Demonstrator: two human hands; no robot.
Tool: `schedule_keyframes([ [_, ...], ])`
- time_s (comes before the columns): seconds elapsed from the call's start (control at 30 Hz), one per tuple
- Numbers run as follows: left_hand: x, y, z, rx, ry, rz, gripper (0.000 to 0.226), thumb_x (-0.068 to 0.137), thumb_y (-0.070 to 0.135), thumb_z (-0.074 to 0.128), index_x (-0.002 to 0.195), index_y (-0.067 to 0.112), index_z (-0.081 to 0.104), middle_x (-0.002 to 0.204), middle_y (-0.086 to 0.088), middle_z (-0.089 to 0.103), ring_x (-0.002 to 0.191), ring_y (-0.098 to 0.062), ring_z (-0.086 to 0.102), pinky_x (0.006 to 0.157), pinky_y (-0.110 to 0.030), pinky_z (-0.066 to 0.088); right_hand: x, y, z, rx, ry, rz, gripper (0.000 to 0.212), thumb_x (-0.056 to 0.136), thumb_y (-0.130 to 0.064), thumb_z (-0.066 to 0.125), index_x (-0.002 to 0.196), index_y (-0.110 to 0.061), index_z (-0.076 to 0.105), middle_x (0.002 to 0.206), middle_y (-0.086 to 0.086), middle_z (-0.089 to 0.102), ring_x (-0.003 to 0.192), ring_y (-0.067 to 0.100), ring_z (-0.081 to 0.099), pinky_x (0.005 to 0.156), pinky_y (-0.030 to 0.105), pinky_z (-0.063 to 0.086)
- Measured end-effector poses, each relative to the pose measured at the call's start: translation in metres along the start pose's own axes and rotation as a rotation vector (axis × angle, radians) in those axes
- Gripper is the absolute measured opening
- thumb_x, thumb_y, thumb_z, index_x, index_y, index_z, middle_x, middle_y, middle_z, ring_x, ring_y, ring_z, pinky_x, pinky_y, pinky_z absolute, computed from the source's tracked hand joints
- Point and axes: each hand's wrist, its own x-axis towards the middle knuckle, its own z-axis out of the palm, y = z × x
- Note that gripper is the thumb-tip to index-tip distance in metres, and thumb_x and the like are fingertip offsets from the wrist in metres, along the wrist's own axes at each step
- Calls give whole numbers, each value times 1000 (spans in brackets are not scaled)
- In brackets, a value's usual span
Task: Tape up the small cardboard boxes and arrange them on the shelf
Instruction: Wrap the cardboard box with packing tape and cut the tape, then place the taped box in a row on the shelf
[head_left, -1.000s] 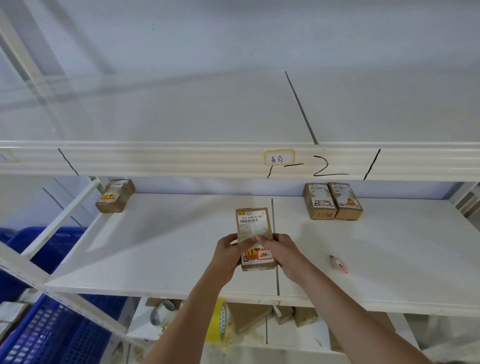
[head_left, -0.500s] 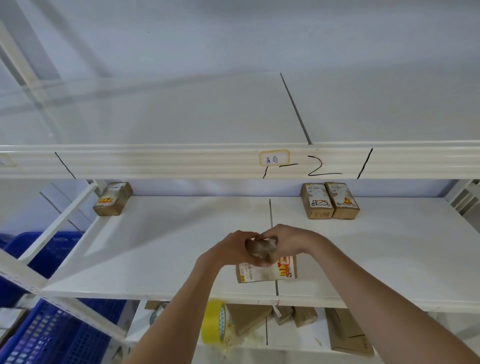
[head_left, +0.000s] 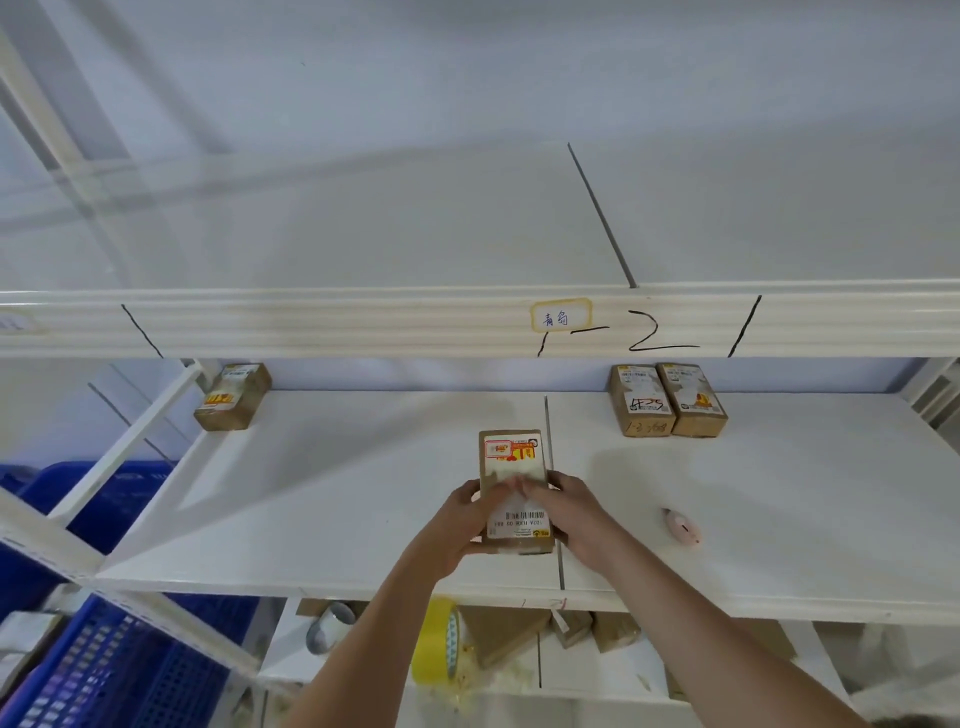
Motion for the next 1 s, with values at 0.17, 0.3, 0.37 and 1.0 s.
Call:
schedule_keyframes([
  [0.17, -5, -4, 1, -53, 138, 55, 41, 100, 43, 58, 125, 11, 63, 102, -12, 76, 92, -26, 75, 72, -40, 63, -9, 7, 32, -186, 92, -99, 34, 102, -52, 49, 120, -25, 61, 102, -5, 74, 86, 10, 73, 58, 18, 56],
  [0.3, -11, -7, -3, -106, 221, 83, 32, 99, 48, 57, 112, 20, 66, 89, -3, 78, 76, -17, 76, 54, -26, 58, -12, 6, 56, -223, 133, -110, 42, 103, -55, 44, 122, -22, 60, 105, -4, 72, 88, 10, 71, 58, 19, 54],
  [0.37, -15, -7, -11, -121, 241, 95, 32, 99, 51, 55, 104, 23, 69, 82, 2, 78, 72, -16, 76, 52, -24, 56, -12, 6, 67, -237, 156, -127, 42, 103, -54, 43, 121, -20, 61, 102, -5, 71, 85, 8, 70, 52, 14, 50],
  [1.0, -33, -2, -84, 378, 279, 269, 93, 80, 19, 83, 155, 29, 30, 136, -2, 42, 128, -22, 49, 100, -38, 51, -9, -17, 77, -646, -51, -129, 33, 84, -49, 75, 112, -33, 68, 105, -2, 73, 93, 17, 70, 77, 31, 55],
])
